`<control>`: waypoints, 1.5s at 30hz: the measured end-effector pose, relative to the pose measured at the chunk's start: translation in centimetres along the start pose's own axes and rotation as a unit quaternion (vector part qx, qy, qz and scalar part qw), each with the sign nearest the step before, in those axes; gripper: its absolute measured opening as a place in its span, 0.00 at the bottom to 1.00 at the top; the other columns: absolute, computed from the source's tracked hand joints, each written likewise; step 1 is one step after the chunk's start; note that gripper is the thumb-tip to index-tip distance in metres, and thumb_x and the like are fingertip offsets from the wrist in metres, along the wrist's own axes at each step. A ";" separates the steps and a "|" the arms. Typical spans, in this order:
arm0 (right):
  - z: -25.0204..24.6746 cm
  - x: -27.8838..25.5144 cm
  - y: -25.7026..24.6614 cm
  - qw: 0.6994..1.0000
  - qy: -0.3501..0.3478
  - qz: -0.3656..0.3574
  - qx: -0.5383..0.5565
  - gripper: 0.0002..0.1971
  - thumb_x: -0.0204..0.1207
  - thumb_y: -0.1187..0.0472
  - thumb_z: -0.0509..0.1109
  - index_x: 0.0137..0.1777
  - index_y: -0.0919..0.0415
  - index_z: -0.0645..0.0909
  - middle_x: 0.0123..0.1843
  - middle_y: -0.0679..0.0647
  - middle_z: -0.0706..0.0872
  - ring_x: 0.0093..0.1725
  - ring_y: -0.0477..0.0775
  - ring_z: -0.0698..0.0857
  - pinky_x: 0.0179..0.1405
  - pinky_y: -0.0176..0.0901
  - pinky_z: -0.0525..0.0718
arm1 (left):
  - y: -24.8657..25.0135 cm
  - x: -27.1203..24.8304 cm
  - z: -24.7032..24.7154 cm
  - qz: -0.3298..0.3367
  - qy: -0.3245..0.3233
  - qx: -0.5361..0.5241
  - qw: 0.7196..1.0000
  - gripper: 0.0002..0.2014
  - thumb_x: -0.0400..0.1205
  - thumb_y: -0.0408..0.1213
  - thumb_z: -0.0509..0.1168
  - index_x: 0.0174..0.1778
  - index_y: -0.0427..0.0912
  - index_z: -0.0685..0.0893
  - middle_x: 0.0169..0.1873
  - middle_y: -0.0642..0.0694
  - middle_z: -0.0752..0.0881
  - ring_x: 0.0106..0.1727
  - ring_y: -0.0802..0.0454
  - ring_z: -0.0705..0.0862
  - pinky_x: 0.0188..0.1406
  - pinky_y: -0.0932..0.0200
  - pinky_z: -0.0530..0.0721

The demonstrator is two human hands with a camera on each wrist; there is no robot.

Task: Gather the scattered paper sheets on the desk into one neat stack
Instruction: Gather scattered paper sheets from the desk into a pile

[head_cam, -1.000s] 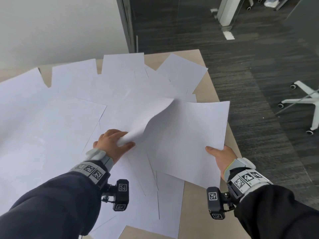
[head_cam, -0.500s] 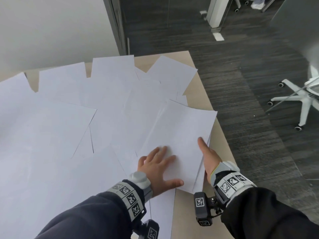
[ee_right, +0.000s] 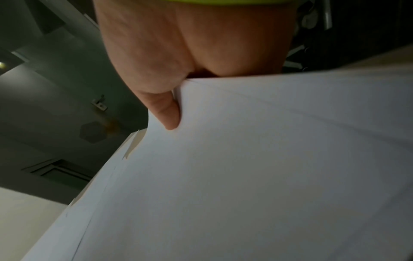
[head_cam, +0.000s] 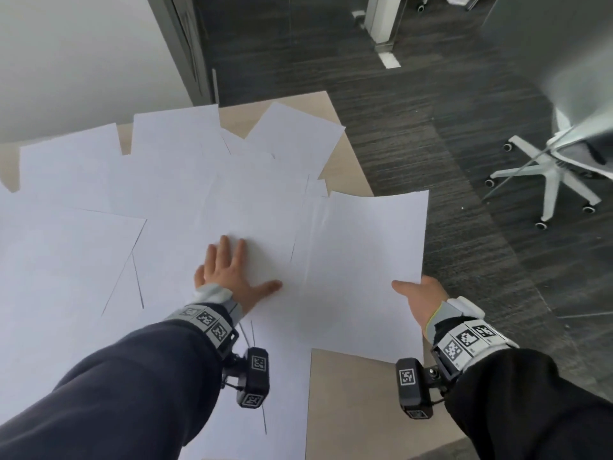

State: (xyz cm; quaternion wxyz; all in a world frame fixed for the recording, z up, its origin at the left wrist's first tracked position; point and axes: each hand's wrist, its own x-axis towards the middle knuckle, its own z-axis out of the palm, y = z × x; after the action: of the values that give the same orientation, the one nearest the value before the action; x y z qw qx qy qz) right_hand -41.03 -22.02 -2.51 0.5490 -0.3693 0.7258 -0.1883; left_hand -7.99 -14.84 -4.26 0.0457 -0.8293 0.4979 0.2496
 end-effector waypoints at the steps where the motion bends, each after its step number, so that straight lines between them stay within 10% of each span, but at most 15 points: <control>1: -0.4 0.2 0.2 1.000 0.005 0.003 0.001 0.05 0.78 0.66 0.73 0.52 0.62 0.86 0.42 0.56 0.90 0.48 0.64 0.89 0.59 0.58 0.85 | 0.0 0.2 0.1 0.002 -0.006 0.007 1.000 0.61 0.65 0.84 0.57 0.87 0.59 0.36 0.88 0.52 0.34 0.89 0.46 0.36 0.87 0.38 0.47; 8: -0.4 0.7 0.2 1.000 0.003 0.002 0.011 0.07 0.78 0.66 0.73 0.54 0.62 0.86 0.45 0.57 0.90 0.50 0.65 0.88 0.60 0.59 0.85 | -0.3 0.2 0.0 0.012 0.008 -0.003 1.000 0.50 0.72 0.78 0.59 0.86 0.66 0.46 0.89 0.57 0.41 0.89 0.47 0.43 0.84 0.37 0.55; 14: 0.5 0.6 0.3 0.999 -0.020 -0.008 0.034 0.07 0.77 0.66 0.73 0.53 0.58 0.86 0.49 0.57 0.91 0.49 0.61 0.89 0.60 0.59 0.86 | -0.7 0.5 -1.1 0.001 0.060 -0.100 0.993 0.37 0.74 0.76 0.50 0.79 0.65 0.70 0.82 0.61 0.70 0.84 0.50 0.63 0.77 0.39 0.66; 18: 1.9 -0.2 0.1 0.997 -0.035 -0.022 0.060 0.09 0.79 0.65 0.71 0.57 0.58 0.85 0.51 0.56 0.91 0.48 0.57 0.89 0.53 0.52 0.86 | 2.1 -2.1 -1.2 0.046 0.064 -0.114 0.990 0.36 0.81 0.71 0.55 0.84 0.60 0.67 0.84 0.61 0.66 0.87 0.56 0.59 0.83 0.41 0.60; 21: 3.0 -1.0 -0.1 0.997 -0.041 -0.034 0.051 0.05 0.81 0.50 0.69 0.50 0.47 0.85 0.52 0.51 0.92 0.52 0.57 0.89 0.62 0.56 0.84 | 4.7 -4.6 -0.4 0.132 0.013 -0.067 0.989 0.38 0.79 0.75 0.50 0.85 0.63 0.63 0.86 0.63 0.59 0.88 0.57 0.51 0.86 0.41 0.53; 27: 3.9 -1.5 -0.9 0.999 -0.035 0.012 0.007 0.37 0.65 0.20 0.63 0.57 0.53 0.82 0.55 0.48 0.87 0.58 0.61 0.85 0.68 0.58 0.78 | 7.8 -6.7 2.8 0.209 -0.045 -0.009 0.977 0.42 0.74 0.81 0.49 0.83 0.64 0.66 0.87 0.63 0.54 0.89 0.58 0.43 0.87 0.42 0.44; 31: 3.7 -1.3 -0.3 0.997 -0.058 -0.015 0.049 0.08 0.78 0.54 0.72 0.54 0.54 0.87 0.49 0.54 0.93 0.50 0.57 0.90 0.55 0.51 0.85 | 8.0 -7.0 3.8 0.243 -0.073 -0.012 0.967 0.44 0.74 0.80 0.50 0.85 0.63 0.62 0.88 0.63 0.48 0.88 0.59 0.39 0.87 0.45 0.43; 33: 3.4 -1.2 -0.3 0.997 -0.058 -0.026 0.046 0.10 0.78 0.67 0.68 0.52 0.56 0.89 0.45 0.52 0.94 0.48 0.56 0.90 0.50 0.47 0.84 | 7.6 -6.9 3.8 0.252 -0.070 -0.033 0.965 0.41 0.78 0.76 0.53 0.86 0.62 0.61 0.88 0.63 0.48 0.88 0.60 0.39 0.86 0.48 0.43; 45: -2.3 -0.6 1.7 0.998 0.032 -0.020 -0.050 0.09 0.77 0.66 0.62 0.50 0.60 0.84 0.42 0.60 0.88 0.43 0.65 0.86 0.51 0.57 0.84 | 2.0 -7.9 3.5 0.197 0.012 0.014 0.980 0.55 0.64 0.82 0.59 0.86 0.63 0.54 0.82 0.57 0.58 0.84 0.49 0.57 0.81 0.47 0.59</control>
State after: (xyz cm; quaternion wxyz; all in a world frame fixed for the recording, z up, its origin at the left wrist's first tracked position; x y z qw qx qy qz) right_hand -43.70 -20.77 -2.48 0.5030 -0.4042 0.7438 -0.1743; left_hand -13.96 -8.34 -3.38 0.0014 -0.7174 0.6553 0.2364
